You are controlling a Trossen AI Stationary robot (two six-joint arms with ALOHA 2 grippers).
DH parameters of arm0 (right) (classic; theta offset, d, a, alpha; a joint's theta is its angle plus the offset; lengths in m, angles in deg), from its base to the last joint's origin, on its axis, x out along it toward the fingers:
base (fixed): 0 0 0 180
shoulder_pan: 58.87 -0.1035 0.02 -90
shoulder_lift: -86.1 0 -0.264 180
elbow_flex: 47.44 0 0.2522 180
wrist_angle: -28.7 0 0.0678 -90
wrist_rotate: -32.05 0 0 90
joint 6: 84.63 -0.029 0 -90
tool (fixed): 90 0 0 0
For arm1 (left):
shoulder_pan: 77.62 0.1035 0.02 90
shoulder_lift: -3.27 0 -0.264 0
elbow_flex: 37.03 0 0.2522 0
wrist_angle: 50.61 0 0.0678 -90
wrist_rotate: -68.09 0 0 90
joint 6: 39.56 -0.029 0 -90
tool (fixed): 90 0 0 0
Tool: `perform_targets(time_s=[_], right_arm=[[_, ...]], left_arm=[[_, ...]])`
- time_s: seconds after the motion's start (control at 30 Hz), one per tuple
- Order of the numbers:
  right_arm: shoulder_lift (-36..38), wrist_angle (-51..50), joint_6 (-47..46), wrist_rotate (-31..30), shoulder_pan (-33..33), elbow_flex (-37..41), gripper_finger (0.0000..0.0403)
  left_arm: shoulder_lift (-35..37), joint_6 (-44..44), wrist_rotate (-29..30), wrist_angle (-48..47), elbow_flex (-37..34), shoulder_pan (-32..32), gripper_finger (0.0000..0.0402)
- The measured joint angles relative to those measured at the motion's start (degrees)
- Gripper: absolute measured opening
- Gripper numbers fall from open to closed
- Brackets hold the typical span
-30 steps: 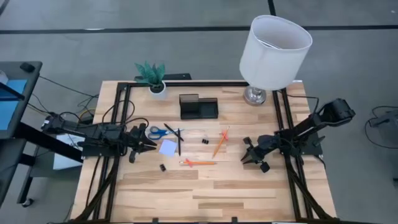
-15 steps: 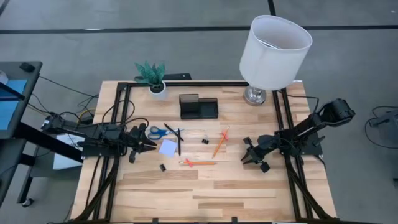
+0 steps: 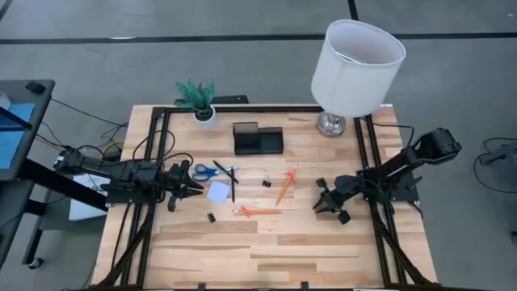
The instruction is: Pick and place office supplies into organizer
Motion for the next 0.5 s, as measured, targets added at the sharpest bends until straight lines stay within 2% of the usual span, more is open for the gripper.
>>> perform_targets(time_s=[0.13,0.5], right_arm=[[0.02,0.01,0.0,-0.01,0.0,0.01,0.0071],[0.0,-0.01,0.0,-0.01,0.0,-0.01,0.0071]], left_arm=[[0.02,-1.75,2.44,0.26,-0.01,0.0,0.0071],[0.0,-2.51,2.37,-0.07,0.02,0.01,0.0071]])
